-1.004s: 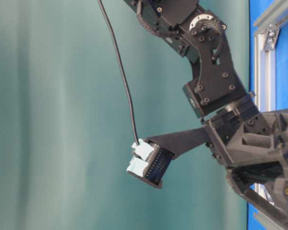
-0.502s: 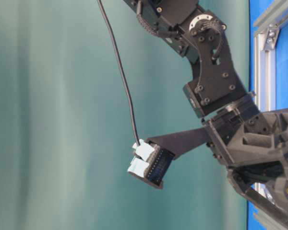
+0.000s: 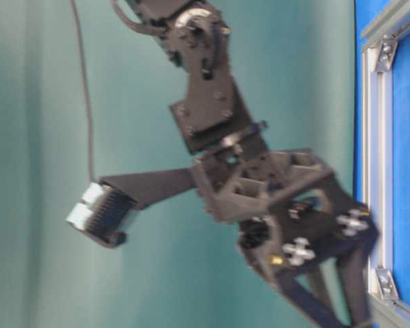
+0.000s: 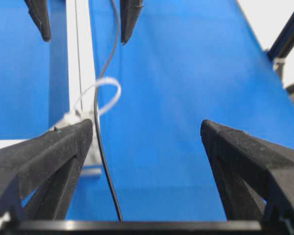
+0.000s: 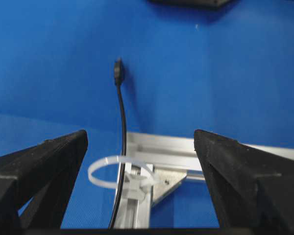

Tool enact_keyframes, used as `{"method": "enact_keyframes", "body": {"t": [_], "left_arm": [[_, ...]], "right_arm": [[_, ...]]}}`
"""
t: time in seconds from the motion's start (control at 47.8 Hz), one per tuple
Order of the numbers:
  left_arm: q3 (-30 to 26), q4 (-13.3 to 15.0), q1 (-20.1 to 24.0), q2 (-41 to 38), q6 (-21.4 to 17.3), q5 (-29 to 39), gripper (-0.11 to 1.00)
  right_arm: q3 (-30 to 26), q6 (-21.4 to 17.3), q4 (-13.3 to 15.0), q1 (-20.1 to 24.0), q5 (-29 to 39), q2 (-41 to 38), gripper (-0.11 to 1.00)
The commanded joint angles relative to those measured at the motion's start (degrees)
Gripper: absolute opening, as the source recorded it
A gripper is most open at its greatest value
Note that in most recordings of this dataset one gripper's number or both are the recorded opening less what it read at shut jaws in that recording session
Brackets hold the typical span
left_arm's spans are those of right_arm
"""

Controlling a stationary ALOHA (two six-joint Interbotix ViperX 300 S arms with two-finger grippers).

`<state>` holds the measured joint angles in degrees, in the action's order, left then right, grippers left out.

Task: Insert the wire through the string loop located on the left side.

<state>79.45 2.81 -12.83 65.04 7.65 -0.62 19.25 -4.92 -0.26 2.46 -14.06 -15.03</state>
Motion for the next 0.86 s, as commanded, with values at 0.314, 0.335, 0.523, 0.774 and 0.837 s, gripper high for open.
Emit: {"method": "enact_keyframes", "body": {"t": [0.314,0.335,0.523,0.774,0.837], "left_arm": [[-2.02,-0.35,2.72,1.67,-0.26,1.93,0.89],[-2.02,-0.26,2.72,1.67,-0.44,2.02,0.89],[-2.02,-0.35,2.72,1.67,-1.76,2.72,0.89],[-2.02,-0.35,2.72,1.67,-1.85,2.72,0.89],[-2.02,-0.35,2.72,1.67,-1.85,2.72,0.89]], "right_arm": [[-0.62,-0.18,-0.18,-0.09,0.62,4.48,0.96],[-0.62,-0.18,-0.18,-0.09,0.62,4.48,0.96],[-0.62,-0.18,-0.18,-0.09,0.62,4.48,0.96],[-0.62,-0.18,-0.18,-0.09,0.62,4.48,0.96],[-0.62,-0.18,-0.18,-0.09,0.62,4.48,0.96]]}}
